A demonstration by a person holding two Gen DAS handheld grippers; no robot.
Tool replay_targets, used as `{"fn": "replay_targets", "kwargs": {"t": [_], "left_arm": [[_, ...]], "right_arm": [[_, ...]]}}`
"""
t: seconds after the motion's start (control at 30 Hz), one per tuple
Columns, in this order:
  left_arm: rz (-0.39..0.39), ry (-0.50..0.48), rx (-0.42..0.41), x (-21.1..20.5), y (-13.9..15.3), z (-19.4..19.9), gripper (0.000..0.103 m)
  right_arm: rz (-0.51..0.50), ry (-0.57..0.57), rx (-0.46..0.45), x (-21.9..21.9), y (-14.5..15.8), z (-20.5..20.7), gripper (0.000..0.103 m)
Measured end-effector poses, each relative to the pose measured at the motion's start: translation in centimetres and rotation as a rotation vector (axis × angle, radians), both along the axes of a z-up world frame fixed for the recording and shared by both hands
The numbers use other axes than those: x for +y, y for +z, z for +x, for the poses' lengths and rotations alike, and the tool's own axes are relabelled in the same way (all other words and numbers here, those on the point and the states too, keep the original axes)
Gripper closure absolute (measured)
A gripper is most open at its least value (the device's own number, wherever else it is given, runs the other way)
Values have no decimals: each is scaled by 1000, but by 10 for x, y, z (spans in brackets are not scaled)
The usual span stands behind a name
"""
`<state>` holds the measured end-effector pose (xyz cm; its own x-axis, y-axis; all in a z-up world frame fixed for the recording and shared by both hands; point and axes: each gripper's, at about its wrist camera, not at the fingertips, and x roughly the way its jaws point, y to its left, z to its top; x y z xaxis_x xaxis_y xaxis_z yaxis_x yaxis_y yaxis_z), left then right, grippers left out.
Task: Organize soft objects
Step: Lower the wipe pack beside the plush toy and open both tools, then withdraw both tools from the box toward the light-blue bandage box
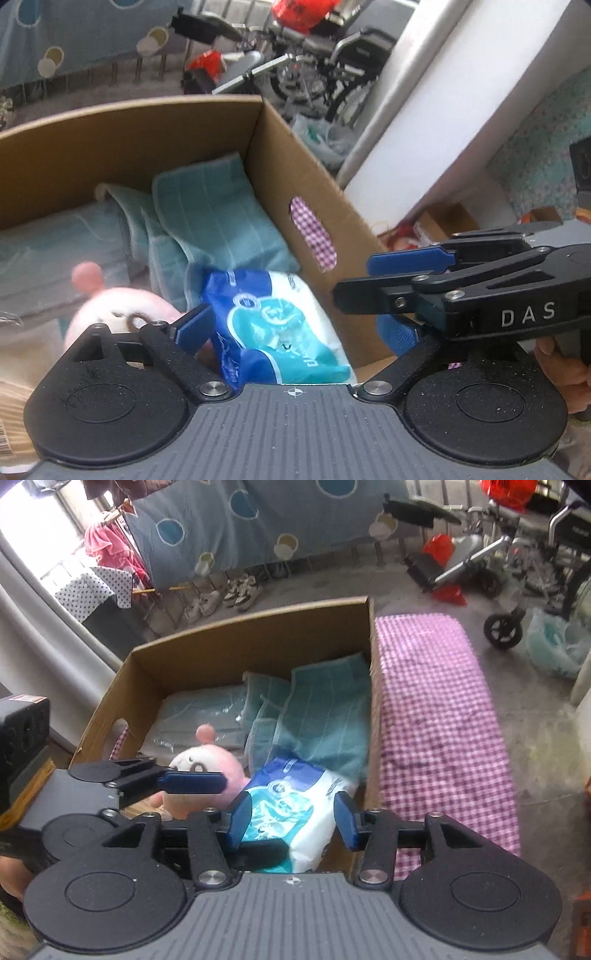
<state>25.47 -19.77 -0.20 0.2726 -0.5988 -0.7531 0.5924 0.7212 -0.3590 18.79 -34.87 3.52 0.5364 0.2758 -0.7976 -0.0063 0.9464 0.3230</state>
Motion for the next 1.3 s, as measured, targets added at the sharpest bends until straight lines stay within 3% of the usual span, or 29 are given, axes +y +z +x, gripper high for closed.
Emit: {"fn": "replay_targets", "kwargs": {"t": [0.13, 0.23, 0.37, 0.5, 0.63, 0.73, 0.8, 0.93, 1.07, 1.3], "left_arm": [[-44, 42, -29, 13, 16, -3, 8], [-104, 79, -66, 37, 33, -9, 6], [-159, 160, -154, 84, 55, -31, 2], [-180, 244, -219, 130, 65, -52, 1], [-216, 328, -218, 173, 62, -71, 1], [-244, 386, -218, 201, 56, -81, 1], [-246, 427, -216, 215, 50, -87, 1], [-247, 465, -194, 232, 40, -89, 1], [-268, 483, -173, 244, 32, -91, 1], [-259, 476, -160, 255, 20, -106, 1]], "right_arm": [[-30, -9, -54, 1, 20, -4, 51], [-48, 25, -93, 11, 33, -3, 57], [-46, 113, -71, 35, 37, 7, 59], [-65, 196, 60, 60, 19, 29, 59], [-123, 237, 283, 76, -20, 60, 59], [-200, 241, 394, 84, -49, 70, 59], [-239, 235, 436, 85, -62, 74, 58], [-224, 200, 469, 86, -61, 81, 57], [-178, 158, 460, 76, -52, 81, 57], [-5, 100, 208, 62, 10, 34, 53]]}}
